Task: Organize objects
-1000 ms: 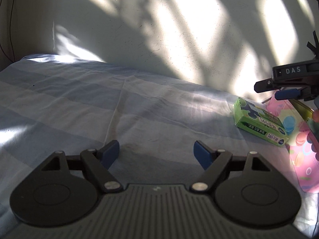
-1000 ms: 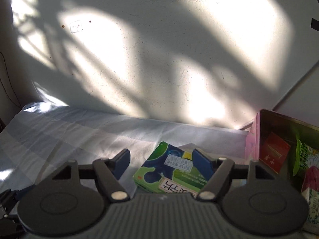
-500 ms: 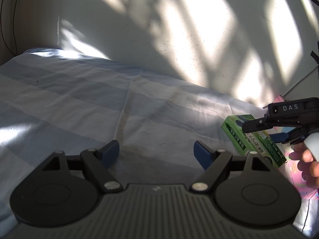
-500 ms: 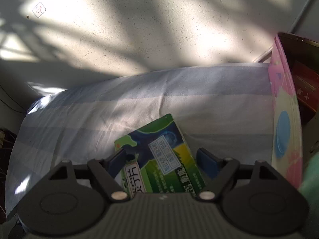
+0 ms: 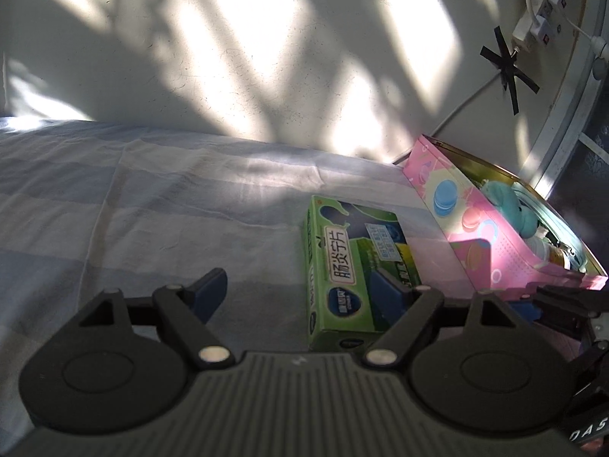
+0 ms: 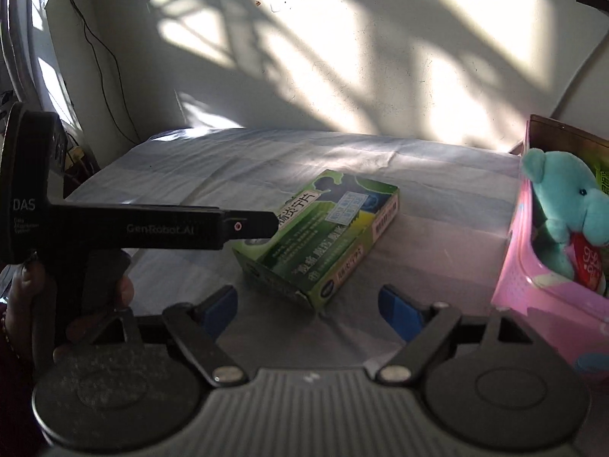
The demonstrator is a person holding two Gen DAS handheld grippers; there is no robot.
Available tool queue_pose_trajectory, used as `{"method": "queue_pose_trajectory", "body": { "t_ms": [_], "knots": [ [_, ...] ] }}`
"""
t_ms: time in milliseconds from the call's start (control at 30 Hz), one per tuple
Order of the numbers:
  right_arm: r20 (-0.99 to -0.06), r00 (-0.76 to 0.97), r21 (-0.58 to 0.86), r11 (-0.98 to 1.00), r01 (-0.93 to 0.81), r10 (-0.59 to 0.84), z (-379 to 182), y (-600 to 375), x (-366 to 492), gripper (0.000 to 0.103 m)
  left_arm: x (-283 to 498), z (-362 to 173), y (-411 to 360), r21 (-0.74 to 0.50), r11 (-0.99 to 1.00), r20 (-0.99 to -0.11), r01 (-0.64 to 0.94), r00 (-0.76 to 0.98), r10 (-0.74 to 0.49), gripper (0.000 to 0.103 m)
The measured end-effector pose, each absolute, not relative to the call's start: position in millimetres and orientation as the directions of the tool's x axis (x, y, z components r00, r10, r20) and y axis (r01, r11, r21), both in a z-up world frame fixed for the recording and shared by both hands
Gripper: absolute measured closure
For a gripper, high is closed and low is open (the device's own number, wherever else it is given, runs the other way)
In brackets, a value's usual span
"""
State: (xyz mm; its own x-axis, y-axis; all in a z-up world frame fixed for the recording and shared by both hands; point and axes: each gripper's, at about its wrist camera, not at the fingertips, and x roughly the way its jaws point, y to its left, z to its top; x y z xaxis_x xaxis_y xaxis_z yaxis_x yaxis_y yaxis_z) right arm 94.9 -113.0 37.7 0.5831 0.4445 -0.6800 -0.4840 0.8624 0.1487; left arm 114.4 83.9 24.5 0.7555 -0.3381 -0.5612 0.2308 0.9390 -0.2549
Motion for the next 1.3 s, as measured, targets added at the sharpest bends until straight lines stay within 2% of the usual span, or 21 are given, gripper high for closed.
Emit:
{"method": "queue_pose_trajectory", "body": {
  "t_ms": [100, 167, 200, 233, 267, 300, 400, 567, 733, 833, 1067, 1300],
  "knots": [
    [-0.687, 0.603, 0.100, 0.875, -0.473, 0.404, 26.1, -104.8, 109.7, 0.019, 118.8, 20.9, 74.0, -0.233, 0.945, -0.578, 0.228, 0.749, -0.323, 0.015],
    [-0.693, 0.599, 0.111, 0.880, -0.462, 0.402, 15.7, -102.2, 120.7, 0.019, 124.8, 18.1, 75.9, -0.278, 0.935, -0.587, 0.222, 0.731, -0.348, 0.016],
    [-0.690, 0.595, 0.126, 0.877, -0.463, 0.413, 11.4, -99.9, 125.1, 0.016, 126.0, 17.3, 76.6, -0.292, 0.931, -0.583, 0.219, 0.731, -0.354, 0.020],
    [-0.675, 0.605, 0.127, 0.874, -0.469, 0.423, 7.8, -96.6, 127.3, 0.020, 126.0, 17.8, 75.7, -0.300, 0.925, -0.580, 0.232, 0.725, -0.370, 0.027],
    [-0.666, 0.613, 0.121, 0.873, -0.473, 0.425, 7.3, -92.5, 127.7, 0.024, 124.7, 18.9, 75.4, -0.338, 0.902, -0.573, 0.270, 0.701, -0.425, 0.041],
    [-0.659, 0.614, 0.125, 0.868, -0.480, 0.435, 8.4, -88.5, 127.8, 0.033, 122.6, 20.8, 73.4, -0.358, 0.891, -0.580, 0.279, 0.681, -0.447, 0.043],
    [-0.640, 0.643, 0.101, 0.876, -0.472, 0.420, 15.3, -83.9, 119.3, 0.036, 105.4, 34.0, 63.6, -0.279, 0.915, -0.566, 0.290, 0.721, -0.401, 0.043],
    [-0.507, 0.762, 0.011, 0.887, -0.461, 0.402, 54.9, -101.3, 87.5, 0.036, 87.2, 77.7, 49.0, -0.288, 0.892, -0.453, 0.349, 0.771, -0.448, 0.043],
    [-0.399, 0.856, -0.089, 0.916, -0.392, 0.328, 88.2, -137.3, 72.5, 0.036, 82.4, 112.2, 2.0, -0.223, 0.870, -0.383, 0.440, 0.781, -0.494, 0.043],
    [-0.381, 0.883, -0.107, 0.935, -0.337, 0.275, 93.9, -167.8, 73.0, 0.036, 87.7, 117.3, -33.6, -0.183, 0.852, -0.385, 0.490, 0.762, -0.521, 0.043],
    [-0.378, 0.905, -0.047, 0.973, -0.228, 0.194, 92.3, -240.8, 79.0, 0.036, 97.6, 119.6, -111.2, -0.120, 0.816, -0.403, 0.566, 0.723, -0.561, 0.043],
    [-0.358, 0.918, 0.014, 0.984, -0.175, 0.168, 89.4, -285.9, 75.9, 0.036, 92.6, 123.0, -154.9, -0.052, 0.816, -0.415, 0.576, 0.730, -0.542, 0.042]
  ]
}}
